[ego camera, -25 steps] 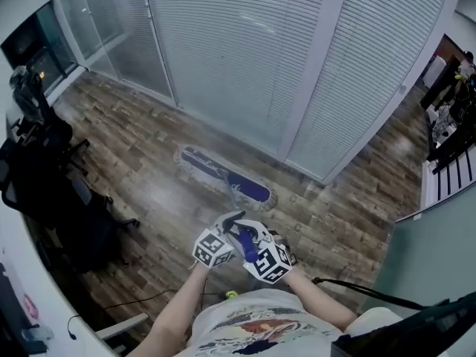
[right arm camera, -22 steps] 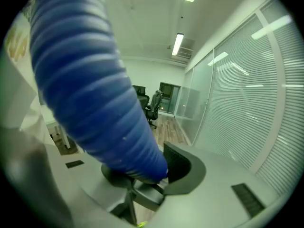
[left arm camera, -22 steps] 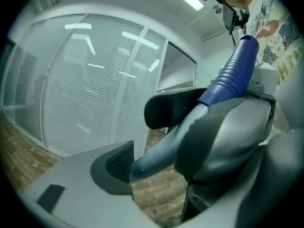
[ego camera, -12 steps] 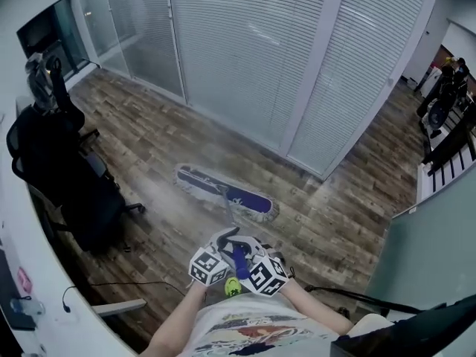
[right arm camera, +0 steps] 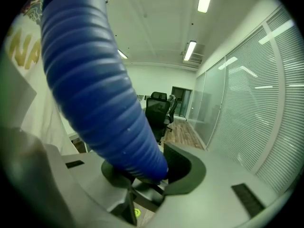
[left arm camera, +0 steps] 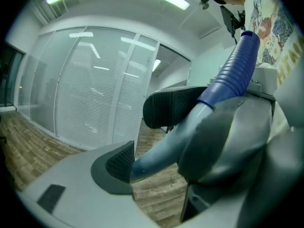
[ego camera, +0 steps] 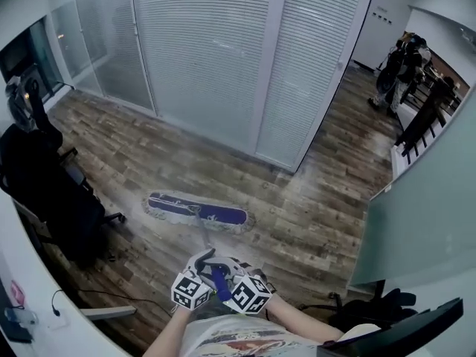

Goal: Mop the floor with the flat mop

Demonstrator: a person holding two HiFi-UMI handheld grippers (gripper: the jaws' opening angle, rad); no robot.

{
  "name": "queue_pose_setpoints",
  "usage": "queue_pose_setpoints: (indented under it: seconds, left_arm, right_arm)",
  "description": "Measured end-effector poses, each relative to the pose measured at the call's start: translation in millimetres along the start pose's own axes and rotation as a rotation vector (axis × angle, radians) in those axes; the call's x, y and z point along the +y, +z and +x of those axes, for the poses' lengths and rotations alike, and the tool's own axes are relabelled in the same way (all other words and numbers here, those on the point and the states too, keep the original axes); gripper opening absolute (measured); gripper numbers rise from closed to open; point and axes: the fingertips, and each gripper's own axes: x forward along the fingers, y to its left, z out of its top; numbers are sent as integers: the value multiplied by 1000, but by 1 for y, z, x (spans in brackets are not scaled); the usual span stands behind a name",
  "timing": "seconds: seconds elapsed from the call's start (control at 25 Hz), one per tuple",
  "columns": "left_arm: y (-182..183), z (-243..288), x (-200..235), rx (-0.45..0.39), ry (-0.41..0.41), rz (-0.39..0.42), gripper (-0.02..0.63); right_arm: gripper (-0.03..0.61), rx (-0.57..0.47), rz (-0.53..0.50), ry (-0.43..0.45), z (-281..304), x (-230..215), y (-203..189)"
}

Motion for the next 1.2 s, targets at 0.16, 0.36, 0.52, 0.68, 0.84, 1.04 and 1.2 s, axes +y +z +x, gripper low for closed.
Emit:
queue_pose_setpoints:
  seconds: [0.16,0.36,0.52,0.68,0.84,1.04,1.2]
  left_arm:
    - [-25,-17,-58,15,4,14,249]
    - [-46,-27,-101,30,4,32,249]
    - [-52,-20,-107,39,0,46,249]
    - [-46,-9,-99,49,-17,61,249]
    - [-31,-1,-82,40,-11,75,249]
    - [-31,7,-53,43,-8,79,249]
    - [-23,17,-9,35,-4,74,249]
  right_arm:
    - [118,-22,4,-5,-38,52,-13]
    - [118,-38,14,-14,-67,89,-26]
    - [118,-50,16,-23,-73,89,-35]
    - [118,-61,33,-28,-71,74,-35]
    - [121,-69,33,-7,-64,53,-27]
    - [124,-74,37,-5,-42,34,-30]
    - [124,-68,30,3,-10,2,-28]
